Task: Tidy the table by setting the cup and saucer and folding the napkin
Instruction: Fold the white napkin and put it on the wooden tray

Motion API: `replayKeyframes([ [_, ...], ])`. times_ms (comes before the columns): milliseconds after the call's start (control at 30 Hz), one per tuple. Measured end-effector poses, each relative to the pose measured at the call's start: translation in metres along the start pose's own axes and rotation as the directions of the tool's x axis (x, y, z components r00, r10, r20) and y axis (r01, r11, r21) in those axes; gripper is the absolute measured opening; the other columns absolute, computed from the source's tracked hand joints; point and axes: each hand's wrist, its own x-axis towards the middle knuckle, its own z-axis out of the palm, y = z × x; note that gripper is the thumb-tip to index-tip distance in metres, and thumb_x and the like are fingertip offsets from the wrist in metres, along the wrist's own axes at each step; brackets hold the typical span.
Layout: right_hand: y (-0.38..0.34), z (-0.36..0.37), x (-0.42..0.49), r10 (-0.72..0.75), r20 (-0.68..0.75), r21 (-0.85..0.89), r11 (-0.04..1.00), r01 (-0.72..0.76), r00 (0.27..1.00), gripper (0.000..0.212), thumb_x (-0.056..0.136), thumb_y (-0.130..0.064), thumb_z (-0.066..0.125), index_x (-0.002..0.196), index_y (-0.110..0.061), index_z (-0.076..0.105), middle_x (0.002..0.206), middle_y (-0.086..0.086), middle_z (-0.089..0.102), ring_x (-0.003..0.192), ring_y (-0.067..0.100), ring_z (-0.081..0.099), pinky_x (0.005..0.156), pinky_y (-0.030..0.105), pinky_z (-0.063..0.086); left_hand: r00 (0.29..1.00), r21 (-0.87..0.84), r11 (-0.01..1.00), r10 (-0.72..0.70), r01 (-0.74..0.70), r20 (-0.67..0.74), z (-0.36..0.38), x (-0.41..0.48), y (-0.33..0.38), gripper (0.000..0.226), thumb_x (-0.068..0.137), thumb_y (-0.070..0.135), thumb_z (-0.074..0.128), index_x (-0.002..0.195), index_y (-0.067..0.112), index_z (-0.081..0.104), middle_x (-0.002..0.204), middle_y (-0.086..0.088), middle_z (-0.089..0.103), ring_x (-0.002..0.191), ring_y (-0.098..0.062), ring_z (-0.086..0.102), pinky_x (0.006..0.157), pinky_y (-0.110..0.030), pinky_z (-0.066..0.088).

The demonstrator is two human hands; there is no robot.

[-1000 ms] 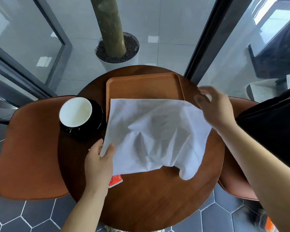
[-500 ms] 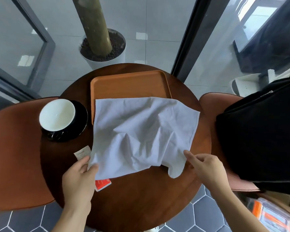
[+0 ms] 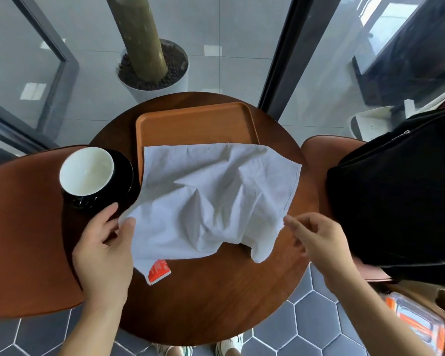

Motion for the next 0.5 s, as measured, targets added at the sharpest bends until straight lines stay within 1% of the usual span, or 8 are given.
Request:
replayKeyframes([
  [67, 0.011, 0.002, -0.014, 0.072, 0.057, -0.225, 0.973, -0.058, 0.996, 0.058, 0.071, -0.077, 0.066, 0.07, -0.019, 0.066, 0.048, -0.008, 0.053, 0.043, 0.007, 0.047, 0.048, 0.032, 0.04, 0.989, -0.099, 0.984, -0.141, 0.145, 0.048, 0.002, -0.006, -0.001, 0.05, 0.09, 0.017, 0.073, 0.137, 0.026, 0.058, 0.108, 0.013, 0.071, 0.094, 0.013, 0.066, 0.077, -0.009, 0.049],
  [133, 0.017, 0.012, -0.031, 0.149, 0.196, -0.282, 0.955, -0.089, 0.969, 0.058, 0.063, -0.083, 0.067, 0.07, -0.026, 0.072, 0.05, -0.015, 0.058, 0.046, 0.005, 0.052, 0.049, 0.026, 0.04, 0.949, -0.157, 0.939, -0.288, 0.307, 0.128, 0.001, -0.017, -0.009, 0.055, 0.089, 0.011, 0.072, 0.14, 0.022, 0.054, 0.106, 0.014, 0.074, 0.093, 0.011, 0.067, 0.081, -0.018, 0.047],
  [200, 0.02, 0.026, -0.037, 0.17, 0.248, -0.175, 0.976, -0.128, 0.954, 0.031, 0.064, -0.068, 0.078, 0.073, -0.038, 0.076, 0.067, -0.014, 0.071, 0.064, 0.007, 0.067, 0.057, 0.025, 0.049, 0.926, -0.113, 0.925, -0.345, 0.364, 0.156, -0.003, -0.027, -0.02, 0.047, 0.088, 0.005, 0.07, 0.129, 0.025, 0.064, 0.089, 0.021, 0.076, 0.085, 0.009, 0.07, 0.081, -0.026, 0.047],
  [233, 0.021, 0.034, -0.038, 0.159, 0.24, -0.096, 0.986, -0.139, 0.958, 0.019, 0.069, -0.056, 0.081, 0.074, -0.038, 0.077, 0.071, -0.009, 0.073, 0.071, 0.013, 0.069, 0.061, 0.028, 0.05, 0.922, -0.088, 0.924, -0.357, 0.372, 0.152, -0.005, -0.031, -0.025, 0.039, 0.087, 0.003, 0.069, 0.117, 0.029, 0.071, 0.086, 0.02, 0.077, 0.083, 0.007, 0.071, 0.081, -0.028, 0.048],
  [300, 0.022, 0.045, -0.035, 0.123, 0.179, 0.029, 0.991, -0.13, 0.976, 0.006, 0.078, -0.034, 0.082, 0.073, -0.033, 0.079, 0.074, -0.001, 0.074, 0.07, 0.022, 0.066, 0.063, 0.031, 0.048, 0.924, -0.059, 0.927, -0.361, 0.37, 0.127, -0.007, -0.038, -0.03, 0.035, 0.087, 0.004, 0.069, 0.088, 0.038, 0.078, 0.084, 0.013, 0.078, 0.08, 0.001, 0.073, 0.078, -0.029, 0.05],
  [333, 0.019, 0.046, -0.033, 0.101, 0.136, 0.085, 0.99, -0.113, 0.985, 0.01, 0.08, -0.028, 0.081, 0.072, -0.033, 0.078, 0.073, -0.001, 0.073, 0.064, 0.017, 0.061, 0.061, 0.028, 0.045, 0.928, -0.057, 0.929, -0.36, 0.366, 0.096, -0.008, -0.038, -0.031, 0.035, 0.087, 0.005, 0.071, 0.08, 0.039, 0.078, 0.082, 0.01, 0.078, 0.078, -0.002, 0.074, 0.077, -0.03, 0.05],
  [433, 0.009, 0.035, -0.023, -0.005, -0.006, 0.224, 0.974, 0.006, 1.0, 0.015, 0.085, -0.02, 0.077, 0.077, -0.032, 0.074, 0.064, -0.011, 0.067, 0.053, 0.001, 0.051, 0.049, 0.016, 0.041, 0.944, -0.075, 0.941, -0.331, 0.33, 0.004, -0.012, -0.025, -0.028, 0.02, 0.088, 0.01, 0.074, 0.083, 0.029, 0.075, 0.084, 0.005, 0.077, 0.082, -0.015, 0.074, 0.078, -0.035, 0.055],
  [500, -0.003, 0.018, -0.013, -0.091, -0.1, 0.269, 0.956, 0.115, 0.991, 0.007, 0.089, -0.024, 0.071, 0.083, -0.028, 0.07, 0.067, -0.01, 0.069, 0.053, 0.004, 0.054, 0.046, 0.02, 0.041, 0.972, -0.076, 0.972, -0.229, 0.224, -0.059, -0.017, -0.015, -0.02, 0.012, 0.087, 0.019, 0.075, 0.09, 0.03, 0.076, 0.079, 0.013, 0.076, 0.074, -0.003, 0.07, 0.074, -0.028, 0.055],
])
